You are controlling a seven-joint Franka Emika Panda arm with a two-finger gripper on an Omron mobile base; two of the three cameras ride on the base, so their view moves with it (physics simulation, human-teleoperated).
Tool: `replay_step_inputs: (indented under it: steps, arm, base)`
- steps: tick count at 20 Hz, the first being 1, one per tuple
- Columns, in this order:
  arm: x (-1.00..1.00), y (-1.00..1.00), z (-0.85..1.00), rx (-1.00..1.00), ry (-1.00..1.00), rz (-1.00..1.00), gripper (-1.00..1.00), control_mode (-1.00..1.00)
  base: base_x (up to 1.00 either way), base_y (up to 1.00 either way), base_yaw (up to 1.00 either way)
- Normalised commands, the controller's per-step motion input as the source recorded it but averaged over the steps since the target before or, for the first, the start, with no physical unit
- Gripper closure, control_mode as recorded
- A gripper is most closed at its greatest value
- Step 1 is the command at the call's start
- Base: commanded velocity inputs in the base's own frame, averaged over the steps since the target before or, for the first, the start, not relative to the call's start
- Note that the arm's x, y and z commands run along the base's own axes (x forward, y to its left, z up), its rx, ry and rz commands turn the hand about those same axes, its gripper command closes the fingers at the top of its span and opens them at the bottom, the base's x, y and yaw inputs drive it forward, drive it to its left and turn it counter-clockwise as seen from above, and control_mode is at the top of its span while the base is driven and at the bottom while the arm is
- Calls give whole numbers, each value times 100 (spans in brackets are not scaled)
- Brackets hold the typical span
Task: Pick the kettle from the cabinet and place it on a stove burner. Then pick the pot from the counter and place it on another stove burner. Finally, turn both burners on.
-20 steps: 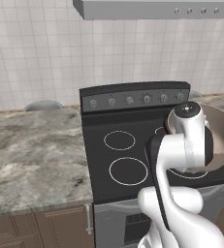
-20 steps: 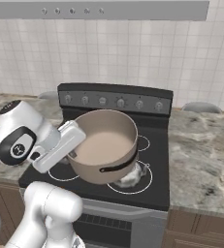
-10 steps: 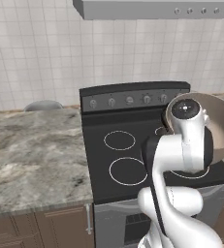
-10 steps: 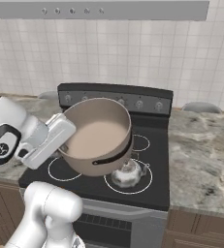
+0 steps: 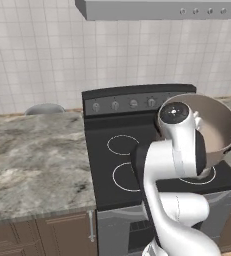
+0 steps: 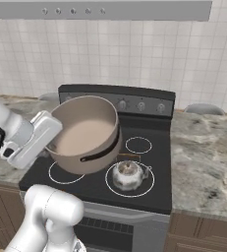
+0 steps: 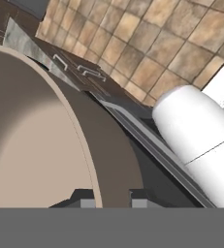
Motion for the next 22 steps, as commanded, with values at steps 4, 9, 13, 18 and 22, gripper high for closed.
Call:
replay_step_inputs:
  steps: [4, 9, 13, 18, 22]
  arm:
    - [0, 40, 0, 0, 1, 2, 100, -100]
    - [0, 36, 0, 0, 1, 2, 100, -100]
    - [0, 37, 0, 0, 2, 3, 100, -100]
    - [0, 25, 0, 0, 0, 5, 100, -100]
    - [0, 8, -5, 0, 2, 6, 100, -100]
  base:
    - [0, 0, 0]
    - [0, 0, 0]
    - [0, 0, 0]
    - [0, 0, 0]
    - [0, 0, 0]
